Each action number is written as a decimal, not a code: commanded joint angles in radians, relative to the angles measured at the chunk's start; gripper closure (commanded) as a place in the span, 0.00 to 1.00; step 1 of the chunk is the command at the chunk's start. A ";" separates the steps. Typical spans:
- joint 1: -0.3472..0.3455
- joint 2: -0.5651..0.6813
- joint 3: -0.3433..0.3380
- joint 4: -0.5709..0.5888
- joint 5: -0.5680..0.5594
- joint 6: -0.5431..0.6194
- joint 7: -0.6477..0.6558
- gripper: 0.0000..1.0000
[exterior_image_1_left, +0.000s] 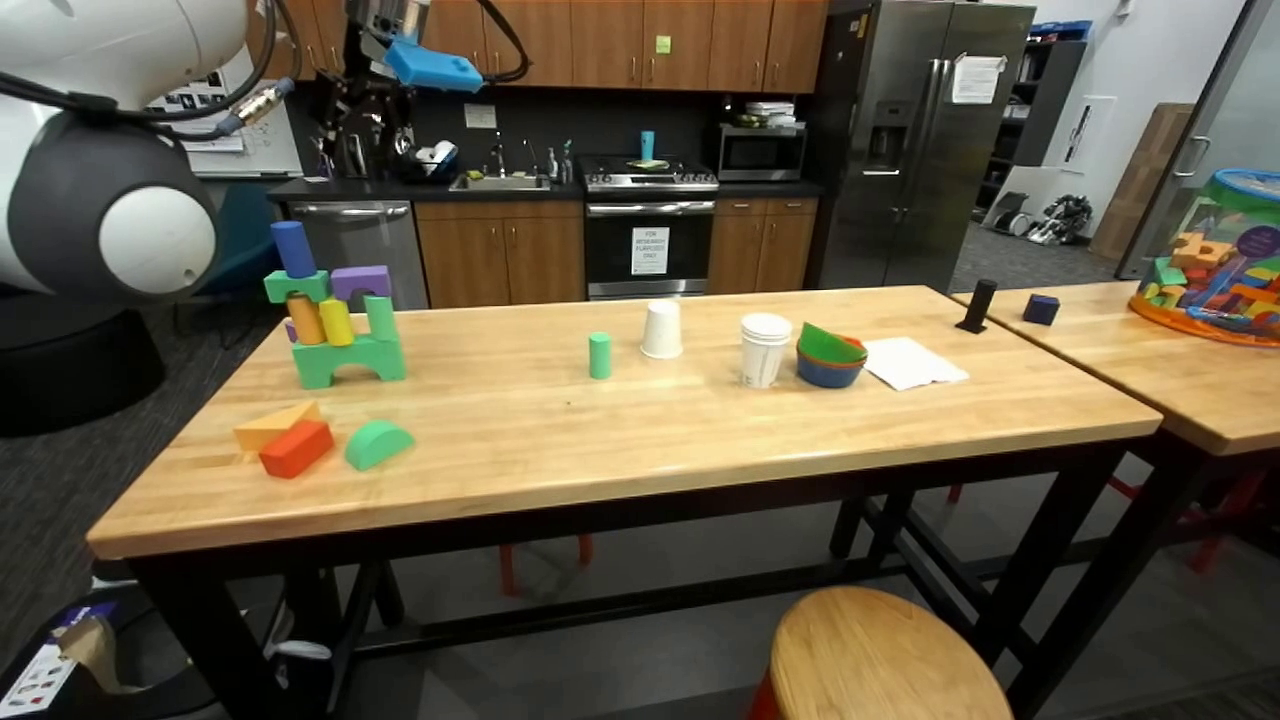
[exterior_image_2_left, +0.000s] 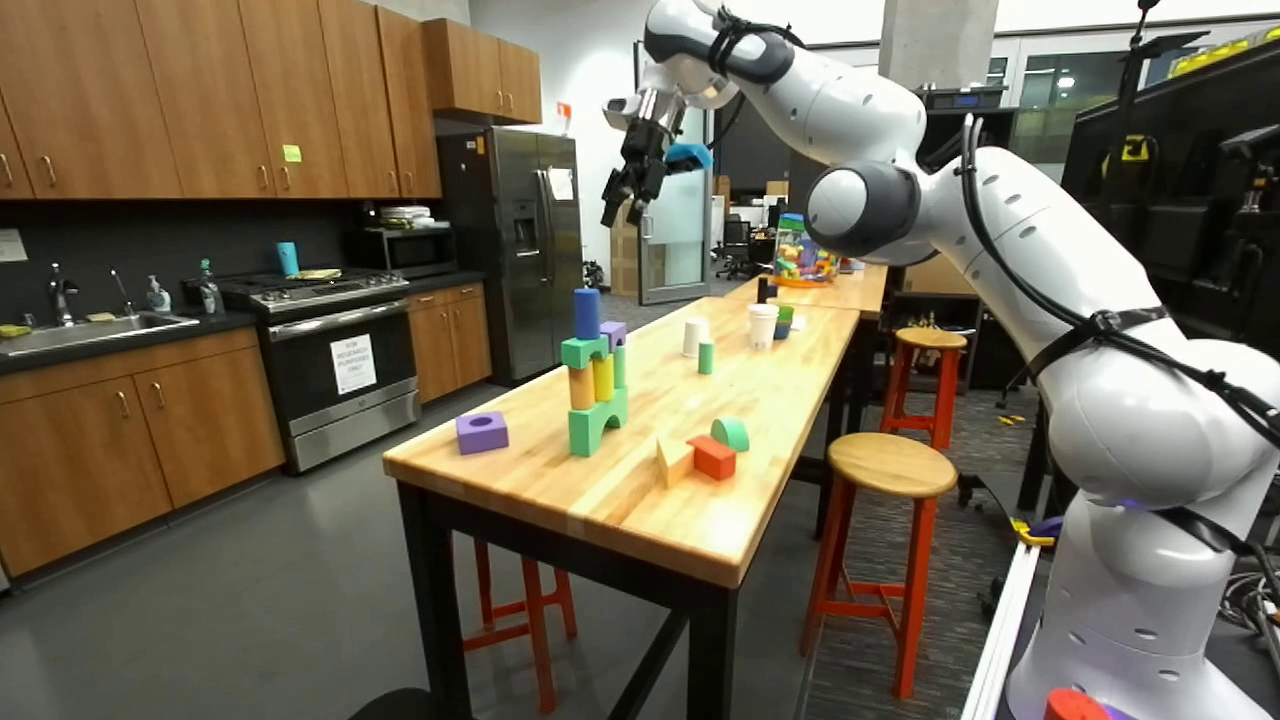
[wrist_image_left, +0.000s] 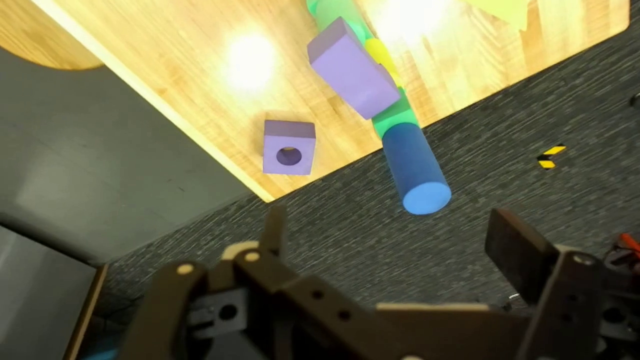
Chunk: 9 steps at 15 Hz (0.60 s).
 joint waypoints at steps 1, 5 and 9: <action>-0.001 0.017 0.011 -0.002 0.052 0.125 0.168 0.00; 0.014 0.047 -0.001 -0.002 0.042 0.322 0.324 0.00; 0.013 0.071 -0.001 0.005 0.037 0.506 0.474 0.00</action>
